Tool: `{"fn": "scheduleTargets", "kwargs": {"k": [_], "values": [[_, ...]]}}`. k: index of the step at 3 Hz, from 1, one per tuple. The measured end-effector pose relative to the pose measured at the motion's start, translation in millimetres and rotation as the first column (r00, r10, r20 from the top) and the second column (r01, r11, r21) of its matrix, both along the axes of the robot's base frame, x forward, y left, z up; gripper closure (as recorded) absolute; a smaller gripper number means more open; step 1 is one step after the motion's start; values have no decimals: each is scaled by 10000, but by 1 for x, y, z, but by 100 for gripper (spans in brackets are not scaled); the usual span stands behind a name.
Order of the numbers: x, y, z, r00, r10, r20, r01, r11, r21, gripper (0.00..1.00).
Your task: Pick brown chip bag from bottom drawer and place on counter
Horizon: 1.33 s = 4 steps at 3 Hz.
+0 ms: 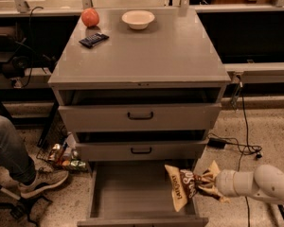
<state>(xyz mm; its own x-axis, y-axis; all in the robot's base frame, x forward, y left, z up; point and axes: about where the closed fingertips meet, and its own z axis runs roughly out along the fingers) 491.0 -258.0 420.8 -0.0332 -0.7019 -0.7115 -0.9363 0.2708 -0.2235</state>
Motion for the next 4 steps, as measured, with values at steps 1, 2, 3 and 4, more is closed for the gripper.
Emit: {"fn": "scheduleTargets", "kwargs": {"k": [1, 2, 3, 4], "values": [[8, -10, 18, 9990, -30, 442, 29, 10000, 34, 100], [25, -40, 77, 9861, 62, 1658, 17, 9989, -475, 100], [43, -79, 164, 9453, 130, 3260, 279, 9923, -1205, 100], [48, -97, 211, 9138, 202, 4056, 468, 9869, -1545, 100]]}}
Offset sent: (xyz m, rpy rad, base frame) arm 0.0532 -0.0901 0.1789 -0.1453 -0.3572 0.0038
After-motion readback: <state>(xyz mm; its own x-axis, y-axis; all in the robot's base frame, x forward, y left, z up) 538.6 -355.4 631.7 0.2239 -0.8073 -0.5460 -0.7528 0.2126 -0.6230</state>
